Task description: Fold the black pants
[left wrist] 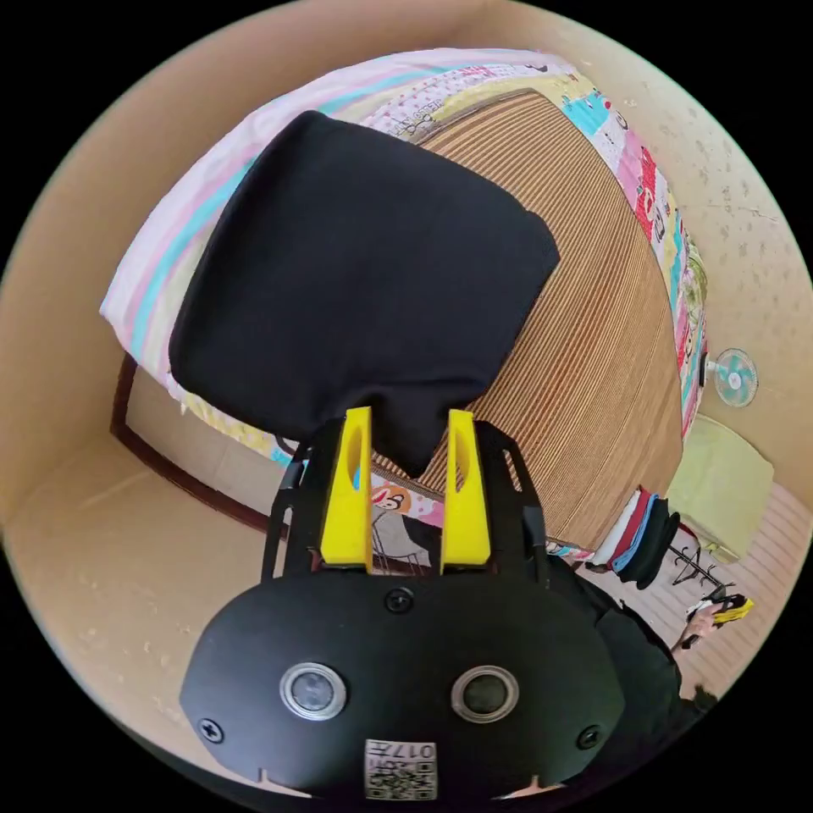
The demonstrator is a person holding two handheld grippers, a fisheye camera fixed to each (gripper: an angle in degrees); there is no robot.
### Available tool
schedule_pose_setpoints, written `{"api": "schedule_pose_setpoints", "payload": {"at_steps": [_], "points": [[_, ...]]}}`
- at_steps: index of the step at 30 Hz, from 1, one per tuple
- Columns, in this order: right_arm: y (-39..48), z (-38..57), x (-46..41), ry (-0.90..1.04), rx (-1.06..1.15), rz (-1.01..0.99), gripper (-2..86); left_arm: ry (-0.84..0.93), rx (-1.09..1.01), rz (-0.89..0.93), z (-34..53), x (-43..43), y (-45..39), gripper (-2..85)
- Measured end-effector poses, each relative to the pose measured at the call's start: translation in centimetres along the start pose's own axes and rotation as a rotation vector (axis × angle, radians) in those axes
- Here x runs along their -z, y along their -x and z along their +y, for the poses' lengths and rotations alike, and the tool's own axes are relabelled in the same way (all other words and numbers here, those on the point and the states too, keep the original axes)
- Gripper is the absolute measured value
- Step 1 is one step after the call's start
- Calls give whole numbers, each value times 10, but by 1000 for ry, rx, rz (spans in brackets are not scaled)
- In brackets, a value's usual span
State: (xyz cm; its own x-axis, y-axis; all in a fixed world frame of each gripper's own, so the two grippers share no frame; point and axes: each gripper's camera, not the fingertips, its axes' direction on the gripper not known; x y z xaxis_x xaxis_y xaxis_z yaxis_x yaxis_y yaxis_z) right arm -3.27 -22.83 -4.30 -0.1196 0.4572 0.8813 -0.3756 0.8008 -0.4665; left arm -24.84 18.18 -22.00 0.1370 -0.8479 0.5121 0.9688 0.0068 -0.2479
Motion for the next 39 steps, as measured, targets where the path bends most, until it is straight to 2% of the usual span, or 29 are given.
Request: {"api": "schedule_pose_setpoints", "payload": {"at_steps": [3,6,8,10,14,17,19,22,24,26,28,30,31,33,36,38,39], "points": [[14,17,18,-35,-27,83,3,41,-92,19,-21,-9,5,119],[20,29,31,-58,-68,167,3,-33,-102,136,-22,-7,11,98],[19,33,33,-77,-88,196,4,-19,-143,229,-24,-12,8,77],[13,31,32,-84,-107,176,4,46,-189,320,-27,-25,-4,65],[-6,11,18,-91,-114,72,5,15,-279,352,-15,-31,-41,55],[-19,-4,3,-79,-106,14,5,51,-413,479,11,-40,-83,54],[-29,-10,-7,-53,-126,10,5,170,-602,535,48,-54,-129,60],[-42,-21,-20,-7,-153,-6,5,272,-749,573,102,-61,-162,77],[-48,-28,-26,9,-159,-13,5,205,-703,649,126,-53,-149,86],[-52,-32,-27,14,-167,-12,5,50,-585,712,142,-35,-118,88],[-54,-35,-28,24,-167,-7,5,-209,-362,643,154,-2,-65,115],[-59,-38,-28,25,-176,10,5,-335,-262,520,154,17,-39,145],[-61,-38,-27,23,-181,11,5,-349,-224,432,146,18,-31,148],[-68,-40,-27,11,-195,-10,6,-267,-175,398,122,-1,-24,142],[-74,-42,-28,-2,-203,-22,7,-47,-103,476,85,-56,-31,67],[-74,-45,-30,0,-199,-15,8,-100,-163,513,87,-45,-54,32],[-71,-48,-32,8,-188,5,9,-182,-306,539,98,-20,-82,27]]}}
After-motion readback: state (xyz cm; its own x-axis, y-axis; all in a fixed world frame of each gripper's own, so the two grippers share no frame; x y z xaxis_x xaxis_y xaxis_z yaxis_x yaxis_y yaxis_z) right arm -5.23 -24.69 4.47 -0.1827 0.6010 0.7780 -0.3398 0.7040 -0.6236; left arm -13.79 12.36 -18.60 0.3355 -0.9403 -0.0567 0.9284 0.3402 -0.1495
